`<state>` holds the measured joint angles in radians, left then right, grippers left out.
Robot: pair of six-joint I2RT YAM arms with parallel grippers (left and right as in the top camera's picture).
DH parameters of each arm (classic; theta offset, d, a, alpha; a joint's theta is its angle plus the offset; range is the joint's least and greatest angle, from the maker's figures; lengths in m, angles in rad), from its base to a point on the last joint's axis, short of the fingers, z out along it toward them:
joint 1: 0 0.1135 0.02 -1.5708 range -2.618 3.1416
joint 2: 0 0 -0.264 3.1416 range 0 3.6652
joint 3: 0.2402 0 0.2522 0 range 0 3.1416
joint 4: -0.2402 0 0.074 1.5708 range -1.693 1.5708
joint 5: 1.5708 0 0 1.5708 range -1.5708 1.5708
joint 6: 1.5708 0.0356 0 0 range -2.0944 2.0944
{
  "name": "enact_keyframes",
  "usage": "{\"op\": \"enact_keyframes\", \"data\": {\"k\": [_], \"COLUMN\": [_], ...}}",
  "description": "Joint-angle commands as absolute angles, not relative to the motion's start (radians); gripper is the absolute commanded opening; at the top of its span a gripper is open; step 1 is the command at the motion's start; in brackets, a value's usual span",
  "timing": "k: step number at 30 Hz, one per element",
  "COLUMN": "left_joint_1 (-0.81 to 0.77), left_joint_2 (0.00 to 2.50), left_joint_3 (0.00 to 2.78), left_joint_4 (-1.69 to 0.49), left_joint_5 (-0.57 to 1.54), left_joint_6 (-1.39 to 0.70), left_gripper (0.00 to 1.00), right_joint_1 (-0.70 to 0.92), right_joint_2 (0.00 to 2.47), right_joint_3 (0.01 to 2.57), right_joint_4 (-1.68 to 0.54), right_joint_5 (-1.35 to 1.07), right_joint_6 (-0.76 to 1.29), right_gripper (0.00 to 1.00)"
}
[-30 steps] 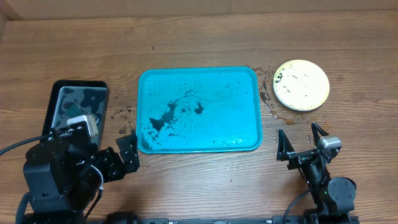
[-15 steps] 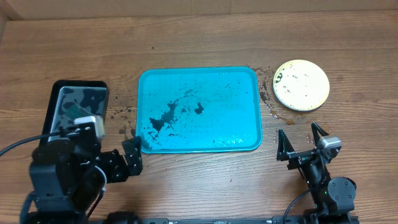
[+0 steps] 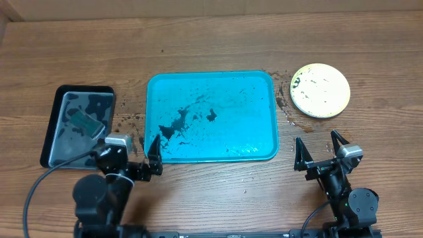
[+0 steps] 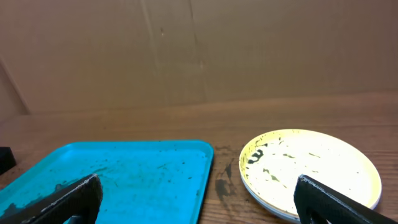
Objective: Clean dirty plates on tray and stack at the side
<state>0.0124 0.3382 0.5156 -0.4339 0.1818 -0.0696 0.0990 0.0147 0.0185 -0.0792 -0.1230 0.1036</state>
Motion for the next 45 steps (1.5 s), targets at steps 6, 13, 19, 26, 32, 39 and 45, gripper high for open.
{"op": "enact_keyframes", "data": {"k": [6,13,19,26,32,39,45], "left_joint_1": [0.008,0.006,0.006,0.007,0.006,0.006,0.005], "left_joint_2": [0.224,0.137,0.051,0.002,0.002,0.003,0.003], "left_joint_3": [0.209,0.071,0.004,0.004,0.005,0.005,0.005], "left_joint_4": [-0.056,0.052,0.025,-0.037,-0.07,-0.073,-0.075], "left_joint_5": [0.087,-0.016,-0.054,-0.098,-0.106,-0.075,-0.059], "left_joint_6": [-0.007,-0.078,-0.106,-0.109,-0.077,-0.035,-0.014], "left_gripper": [1.0,1.0,1.0,1.0,1.0,1.0,1.0], "right_joint_1": [0.096,0.096,0.096,0.096,0.096,0.096,0.096], "right_joint_2": [0.003,0.003,0.003,0.003,0.003,0.003,0.003], "right_joint_3": [0.008,0.008,0.008,0.008,0.008,0.008,0.008], "right_joint_4": [-0.074,-0.074,-0.074,-0.074,-0.074,-0.074,-0.074], "right_joint_5": [-0.113,-0.113,-0.113,-0.113,-0.113,-0.113,-0.113], "right_joint_6": [0.096,0.096,0.096,0.096,0.096,0.096,0.096], "right_gripper": [1.0,1.0,1.0,1.0,1.0,1.0,1.0]}}
